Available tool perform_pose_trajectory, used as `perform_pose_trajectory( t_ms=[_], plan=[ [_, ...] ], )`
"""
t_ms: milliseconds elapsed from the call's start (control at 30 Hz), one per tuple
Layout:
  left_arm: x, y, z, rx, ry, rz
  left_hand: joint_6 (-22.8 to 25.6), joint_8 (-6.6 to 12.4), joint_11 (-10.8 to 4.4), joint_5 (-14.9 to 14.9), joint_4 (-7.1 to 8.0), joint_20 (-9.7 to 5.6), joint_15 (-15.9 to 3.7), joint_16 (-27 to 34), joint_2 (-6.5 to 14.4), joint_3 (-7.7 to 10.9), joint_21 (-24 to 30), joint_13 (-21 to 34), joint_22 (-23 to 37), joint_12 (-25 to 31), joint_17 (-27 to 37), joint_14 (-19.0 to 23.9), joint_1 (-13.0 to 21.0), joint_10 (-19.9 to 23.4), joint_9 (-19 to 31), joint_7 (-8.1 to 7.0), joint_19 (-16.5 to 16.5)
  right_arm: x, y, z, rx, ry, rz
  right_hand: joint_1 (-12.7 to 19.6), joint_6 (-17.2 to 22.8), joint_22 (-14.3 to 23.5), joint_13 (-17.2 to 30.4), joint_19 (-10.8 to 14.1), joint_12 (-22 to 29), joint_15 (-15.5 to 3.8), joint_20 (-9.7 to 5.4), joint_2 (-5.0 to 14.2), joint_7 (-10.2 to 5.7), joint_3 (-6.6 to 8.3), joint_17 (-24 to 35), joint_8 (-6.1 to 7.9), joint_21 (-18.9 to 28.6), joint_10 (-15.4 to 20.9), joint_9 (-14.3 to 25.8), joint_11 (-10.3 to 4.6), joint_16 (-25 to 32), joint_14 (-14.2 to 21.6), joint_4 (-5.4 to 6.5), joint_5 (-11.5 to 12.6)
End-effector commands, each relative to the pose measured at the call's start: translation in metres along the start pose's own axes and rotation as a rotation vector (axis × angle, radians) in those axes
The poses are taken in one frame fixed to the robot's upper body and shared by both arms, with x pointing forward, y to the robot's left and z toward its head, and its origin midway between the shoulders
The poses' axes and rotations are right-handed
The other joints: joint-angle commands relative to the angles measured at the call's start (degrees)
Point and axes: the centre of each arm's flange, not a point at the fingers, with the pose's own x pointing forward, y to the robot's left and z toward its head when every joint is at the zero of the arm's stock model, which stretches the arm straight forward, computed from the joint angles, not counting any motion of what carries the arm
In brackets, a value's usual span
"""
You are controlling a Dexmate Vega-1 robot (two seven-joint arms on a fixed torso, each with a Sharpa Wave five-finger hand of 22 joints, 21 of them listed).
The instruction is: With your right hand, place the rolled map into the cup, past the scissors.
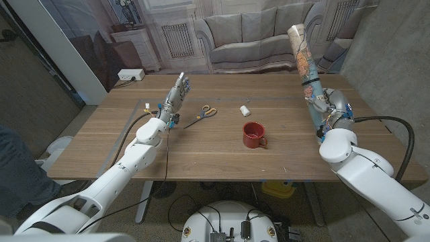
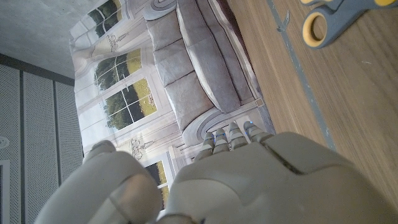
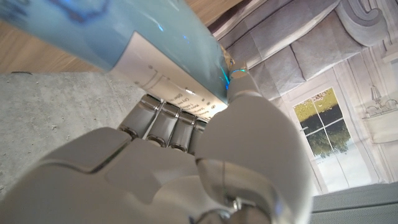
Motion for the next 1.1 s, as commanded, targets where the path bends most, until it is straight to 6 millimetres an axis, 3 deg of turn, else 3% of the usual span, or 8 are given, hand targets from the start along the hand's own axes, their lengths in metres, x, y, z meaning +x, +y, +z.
perform_pose_trajectory(
  t_ms=[33,1100],
  plan=[
    [0.0017,0.0023,-0.0017,-0.003,0.003,-0.002,0.04,0.12,-0.25,-0.13,0.20,0.55,0.04,0.14,0.36,-0.30,0.45,0.09,0.20,0.22,0.23,-0.14,0.21,-0.11,0.31,0.06,-0.20,0.0004,0.0015,0.0051,0.091,-0.068,0.002,0.47,2.66,0.33,0.13,0.40,-0.16,-2.48,-4.57,0.38,-2.19,0.58,0.27,0.25,0.29,0.70,0.22,-0.03,-0.22,0.50,0.33,-0.04],
    [0.0037,0.0023,0.0011,0.003,0.002,-0.004,0.07,0.12,-0.15,-0.14,0.20,0.52,0.02,0.14,0.55,-0.73,0.47,0.09,0.19,0.24,0.23,-0.18,0.35,-0.07,0.31,0.08,-0.17,0.0047,0.0064,0.0114,0.354,-0.250,0.114,1.10,2.97,0.40,0.18,0.19,-0.79,-3.17,-5.04,0.85,-2.89,0.78,0.38,-0.25,0.66,1.28,0.37,-0.44,-0.54,0.73,0.32,-0.15]
  ],
)
